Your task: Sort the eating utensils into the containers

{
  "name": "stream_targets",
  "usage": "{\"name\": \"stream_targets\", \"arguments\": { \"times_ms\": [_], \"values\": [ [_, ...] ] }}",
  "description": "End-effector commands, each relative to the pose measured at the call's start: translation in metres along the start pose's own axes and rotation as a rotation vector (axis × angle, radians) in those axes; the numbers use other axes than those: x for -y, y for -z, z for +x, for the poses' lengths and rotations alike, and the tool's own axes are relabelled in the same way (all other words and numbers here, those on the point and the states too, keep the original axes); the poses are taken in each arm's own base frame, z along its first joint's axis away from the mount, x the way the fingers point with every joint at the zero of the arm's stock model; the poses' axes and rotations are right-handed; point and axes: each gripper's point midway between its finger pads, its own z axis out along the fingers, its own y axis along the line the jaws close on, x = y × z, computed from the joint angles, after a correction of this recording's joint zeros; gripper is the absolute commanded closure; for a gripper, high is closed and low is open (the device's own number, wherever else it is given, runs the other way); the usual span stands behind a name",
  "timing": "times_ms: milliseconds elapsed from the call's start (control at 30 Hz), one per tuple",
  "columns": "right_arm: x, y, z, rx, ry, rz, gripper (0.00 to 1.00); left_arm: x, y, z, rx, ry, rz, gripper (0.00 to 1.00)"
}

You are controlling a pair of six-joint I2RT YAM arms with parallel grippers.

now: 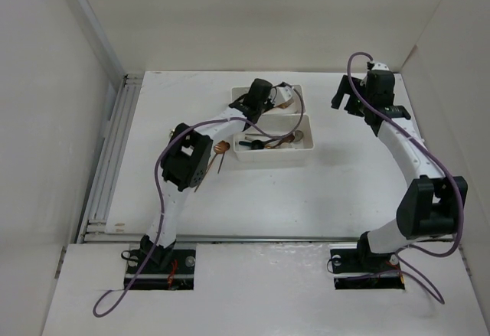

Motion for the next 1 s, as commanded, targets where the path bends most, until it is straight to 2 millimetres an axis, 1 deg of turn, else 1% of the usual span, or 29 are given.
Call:
{"name": "stream_targets", "arguments": {
  "times_ms": [0,33,67,100,133,167,233,267,300,333,367,400,433,467,500,533,567,600,633,667,700,733,767,833,933,967],
  "values": [
    [-0.001,0.016,-0.02,0.071,0.028,0.015,0.0,-0.05,0.029,-0.056,0.119,0.064,-0.121,0.69],
    [-0.001,0.016,-0.02,0.071,0.028,0.015,0.0,-0.05,0.03,-0.056,0.114,0.079,-0.115,0.69],
    [-0.001,0.016,-0.02,0.071,0.028,0.015,0.0,-0.049,0.03,-0.05,0.09,0.095,-0.12,0.33],
    [-0.001,0.016,-0.02,0.071,0.028,0.015,0.0,-0.054,0.037,-0.053,0.087,0.115,-0.128,0.16],
    [-0.002,0.016,-0.02,0.068,0.029,0.006,0.0,-0.057,0.04,-0.058,0.093,0.174,-0.127,0.06],
    [-0.005,0.017,-0.019,0.064,0.029,-0.01,0.0,-0.061,0.053,-0.061,0.082,0.205,-0.116,0.0],
    [-0.007,0.011,-0.015,0.05,0.021,-0.022,0.0,-0.079,0.069,-0.069,0.109,0.304,-0.112,0.0],
    [-0.011,0.011,-0.02,0.065,0.012,-0.037,0.0,-0.09,0.079,-0.07,0.114,0.362,-0.124,0.0],
    [-0.014,0.009,-0.017,0.05,0.012,-0.054,0.0,-0.117,0.1,-0.078,0.161,0.492,-0.163,0.0],
    [-0.017,0.009,-0.019,0.058,0.0,-0.067,0.0,-0.129,0.11,-0.076,0.159,0.557,-0.197,0.0],
    [-0.018,0.007,-0.021,0.059,-0.015,-0.068,0.0,-0.145,0.122,-0.074,0.162,0.622,-0.243,0.0],
    [-0.021,0.007,-0.02,0.055,-0.015,-0.081,0.0,-0.166,0.135,-0.052,0.101,0.69,-0.328,0.0],
    [-0.023,0.005,-0.021,0.049,-0.025,-0.093,0.0,-0.173,0.141,-0.044,0.085,0.796,-0.363,0.0],
    [-0.024,0.005,-0.023,0.058,-0.025,-0.096,0.0,-0.18,0.146,-0.031,0.055,0.85,-0.403,0.0],
    [-0.024,0.005,-0.023,0.058,-0.025,-0.096,0.0,-0.177,0.15,-0.008,-0.02,0.897,-0.433,0.0],
    [-0.029,0.005,-0.021,0.055,-0.02,-0.104,0.0,-0.191,0.161,0.019,-0.074,0.956,-0.522,0.0],
    [-0.029,0.007,-0.023,0.055,-0.019,-0.105,0.0,-0.191,0.165,0.034,-0.105,1.052,-0.555,0.0],
    [-0.033,0.007,-0.022,0.055,-0.014,-0.105,0.0,-0.184,0.167,0.057,-0.171,1.103,-0.587,0.0],
    [-0.033,0.007,-0.022,0.055,-0.023,-0.105,0.0,-0.171,0.175,0.083,-0.273,1.141,-0.588,0.02],
    [-0.032,0.01,-0.02,0.055,-0.023,-0.105,0.0,-0.169,0.176,0.115,-0.345,1.206,-0.593,0.05],
    [-0.032,0.01,-0.018,0.046,-0.023,-0.102,0.0,-0.159,0.177,0.129,-0.384,1.286,-0.564,0.05],
    [-0.035,0.012,-0.014,0.041,-0.018,-0.11,0.0,-0.131,0.171,0.16,-0.478,1.311,-0.506,0.06],
    [-0.035,0.012,-0.012,0.033,-0.018,-0.107,0.0,-0.121,0.173,0.172,-0.49,1.379,-0.43,0.1],
    [-0.034,0.013,-0.01,0.024,-0.017,-0.104,0.0,-0.083,0.168,0.198,-0.589,1.413,-0.342,0.14],
    [-0.042,0.015,-0.009,0.022,-0.006,-0.111,0.0,-0.059,0.166,0.197,-0.625,1.391,-0.28,0.14],
    [-0.043,0.018,-0.012,0.032,-0.006,-0.115,0.0,-0.051,0.164,0.201,-0.649,1.375,-0.279,0.12]
  ]
}}
